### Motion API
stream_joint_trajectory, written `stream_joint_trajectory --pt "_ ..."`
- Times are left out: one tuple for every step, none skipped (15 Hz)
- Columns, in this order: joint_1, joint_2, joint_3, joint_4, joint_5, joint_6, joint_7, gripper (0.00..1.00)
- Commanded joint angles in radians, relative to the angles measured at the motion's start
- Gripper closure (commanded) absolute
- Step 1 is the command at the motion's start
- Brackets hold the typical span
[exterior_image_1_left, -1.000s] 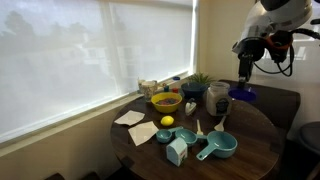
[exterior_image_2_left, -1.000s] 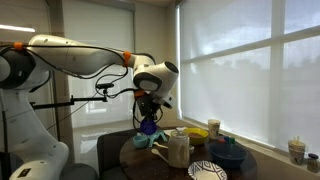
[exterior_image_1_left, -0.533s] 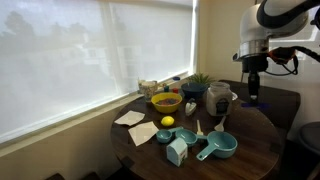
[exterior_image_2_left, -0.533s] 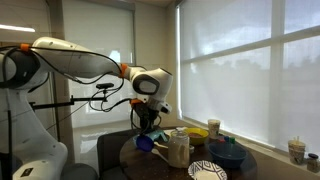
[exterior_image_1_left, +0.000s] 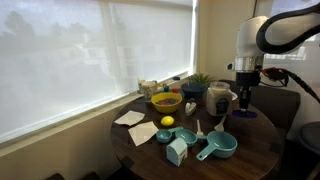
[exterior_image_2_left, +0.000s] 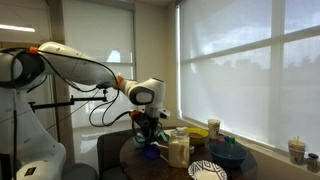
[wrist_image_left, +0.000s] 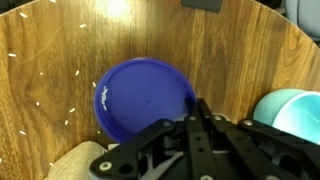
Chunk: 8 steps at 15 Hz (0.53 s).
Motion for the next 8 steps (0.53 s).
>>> stream_joint_trajectory --pt "0.029 0.000 0.002 -0.027 0.001 0.077 0.056 0.99" --pt "0.029 0.007 0.001 -0.028 0.002 0.083 0.081 0.99" --pt "0.030 0.011 -0.002 -0.029 0.010 0.077 0.098 0.99" --pt "0.029 0.016 -0.004 -0.031 0.011 0.073 0.113 0.99" --pt "0.030 0.021 -0.006 -0.032 0.018 0.072 0.119 0.99" --pt "0.033 0.028 -0.008 -0.030 0.023 0.075 0.117 0.99" --pt "0.036 0.035 -0.007 -0.028 0.026 0.082 0.112 0.99" --pt "0.039 0.039 -0.006 -0.027 0.024 0.082 0.106 0.99"
